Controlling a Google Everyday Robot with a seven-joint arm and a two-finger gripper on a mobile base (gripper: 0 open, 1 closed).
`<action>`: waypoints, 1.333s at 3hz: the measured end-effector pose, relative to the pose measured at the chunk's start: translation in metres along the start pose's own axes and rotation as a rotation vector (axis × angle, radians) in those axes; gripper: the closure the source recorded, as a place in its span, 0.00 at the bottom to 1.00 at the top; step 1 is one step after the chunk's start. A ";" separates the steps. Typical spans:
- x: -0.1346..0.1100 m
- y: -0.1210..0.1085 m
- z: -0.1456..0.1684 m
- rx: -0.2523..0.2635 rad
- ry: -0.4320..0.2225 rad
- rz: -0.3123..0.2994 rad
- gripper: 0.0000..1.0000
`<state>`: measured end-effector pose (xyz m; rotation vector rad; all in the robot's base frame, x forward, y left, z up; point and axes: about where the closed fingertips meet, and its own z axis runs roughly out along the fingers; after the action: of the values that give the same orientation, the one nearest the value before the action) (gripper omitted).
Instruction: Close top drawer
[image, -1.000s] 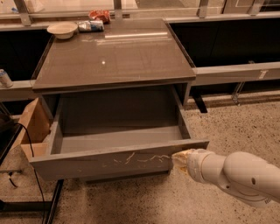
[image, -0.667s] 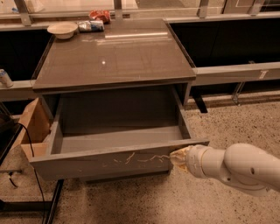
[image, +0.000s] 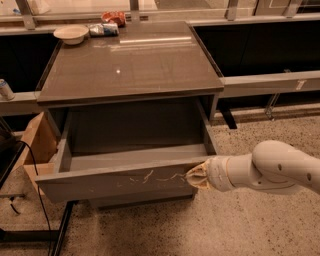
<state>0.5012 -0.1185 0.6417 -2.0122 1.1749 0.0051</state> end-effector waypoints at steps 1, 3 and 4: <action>-0.009 -0.001 0.013 -0.033 -0.071 -0.007 1.00; -0.008 -0.015 0.042 0.032 -0.080 0.000 1.00; -0.002 -0.033 0.067 0.088 -0.060 -0.019 1.00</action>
Offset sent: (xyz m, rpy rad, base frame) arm 0.0107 0.0347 -0.0145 0.0736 0.0385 0.0757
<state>0.5483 -0.0662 0.6166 -1.9331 1.1002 0.0043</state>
